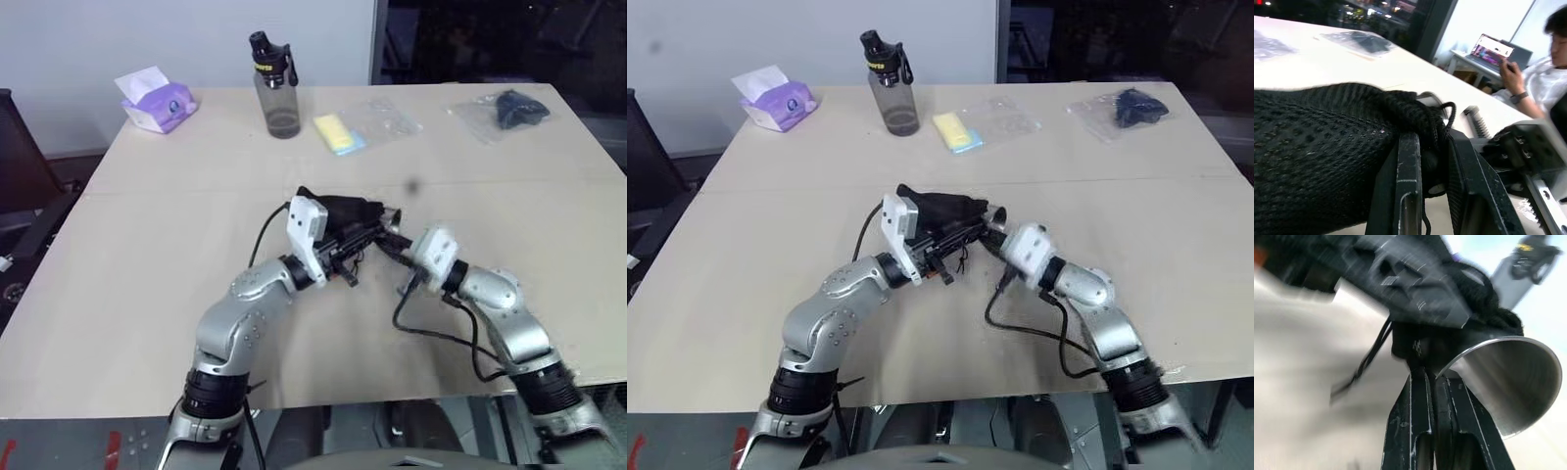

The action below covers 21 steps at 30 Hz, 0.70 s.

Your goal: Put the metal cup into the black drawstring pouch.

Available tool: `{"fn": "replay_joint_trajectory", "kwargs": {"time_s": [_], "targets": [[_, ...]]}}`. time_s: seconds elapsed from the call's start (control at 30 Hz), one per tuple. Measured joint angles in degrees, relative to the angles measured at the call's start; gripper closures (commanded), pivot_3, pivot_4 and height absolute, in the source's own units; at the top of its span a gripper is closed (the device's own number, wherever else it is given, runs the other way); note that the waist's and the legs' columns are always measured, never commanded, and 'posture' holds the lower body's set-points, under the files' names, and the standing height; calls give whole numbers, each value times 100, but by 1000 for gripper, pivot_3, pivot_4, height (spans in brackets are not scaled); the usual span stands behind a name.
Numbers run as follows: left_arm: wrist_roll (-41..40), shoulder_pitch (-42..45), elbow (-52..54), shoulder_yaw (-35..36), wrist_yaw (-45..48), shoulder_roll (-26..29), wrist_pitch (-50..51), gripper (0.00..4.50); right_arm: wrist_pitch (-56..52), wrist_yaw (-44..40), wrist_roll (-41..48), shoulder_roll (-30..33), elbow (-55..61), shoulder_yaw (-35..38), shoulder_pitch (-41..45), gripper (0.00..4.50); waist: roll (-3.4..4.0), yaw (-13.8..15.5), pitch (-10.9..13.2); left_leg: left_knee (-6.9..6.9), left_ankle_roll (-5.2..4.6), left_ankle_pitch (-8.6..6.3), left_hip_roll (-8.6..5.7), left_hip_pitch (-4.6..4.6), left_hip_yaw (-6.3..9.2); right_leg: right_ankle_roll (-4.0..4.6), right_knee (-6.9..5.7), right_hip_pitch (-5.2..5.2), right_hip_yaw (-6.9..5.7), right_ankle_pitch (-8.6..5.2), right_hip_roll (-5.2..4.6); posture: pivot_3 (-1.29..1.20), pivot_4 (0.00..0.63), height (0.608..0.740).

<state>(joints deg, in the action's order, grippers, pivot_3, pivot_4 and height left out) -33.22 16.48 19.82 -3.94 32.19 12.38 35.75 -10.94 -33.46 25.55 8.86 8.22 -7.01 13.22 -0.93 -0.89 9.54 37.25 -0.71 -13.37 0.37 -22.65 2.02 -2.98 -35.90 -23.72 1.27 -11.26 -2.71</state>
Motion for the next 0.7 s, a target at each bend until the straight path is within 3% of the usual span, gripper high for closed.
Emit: {"fn": "replay_joint_trajectory", "kwargs": {"time_s": [0.1,0.2,0.33,0.57,0.7], "targets": [[-163,28,5,82,-69,-27,178,4364,-860,245,1102,-274,220,387,26,4465,0,13,0,4,0,0,-3,-2,0,0,1,1,0,0,-3,0,150,740],[-373,44,4,171,-146,-89,370,4364,-1291,311,1475,-195,286,523,99,4465,0,18,0,7,0,0,-10,-3,-3,-3,4,1,1,-3,-7,0,150,740],[-643,120,-20,251,-257,-202,629,4364,-460,-51,89,683,224,-80,204,4465,0,2,0,6,0,0,-11,-2,-5,-21,5,0,0,-13,-5,0,150,740],[-1365,465,-179,659,-611,-568,1125,4364,2628,-201,-3347,2154,-795,-1451,917,4465,-5,-4,3,7,1,1,-11,-1,-10,-24,5,0,4,-14,-3,0,150,740],[-1619,510,-237,711,-602,-449,1358,4364,3387,-61,-4195,2333,-1136,-1547,1220,4465,-15,-1,8,6,1,1,-10,-1,-7,-6,5,0,4,-3,-2,0,150,740]]}}
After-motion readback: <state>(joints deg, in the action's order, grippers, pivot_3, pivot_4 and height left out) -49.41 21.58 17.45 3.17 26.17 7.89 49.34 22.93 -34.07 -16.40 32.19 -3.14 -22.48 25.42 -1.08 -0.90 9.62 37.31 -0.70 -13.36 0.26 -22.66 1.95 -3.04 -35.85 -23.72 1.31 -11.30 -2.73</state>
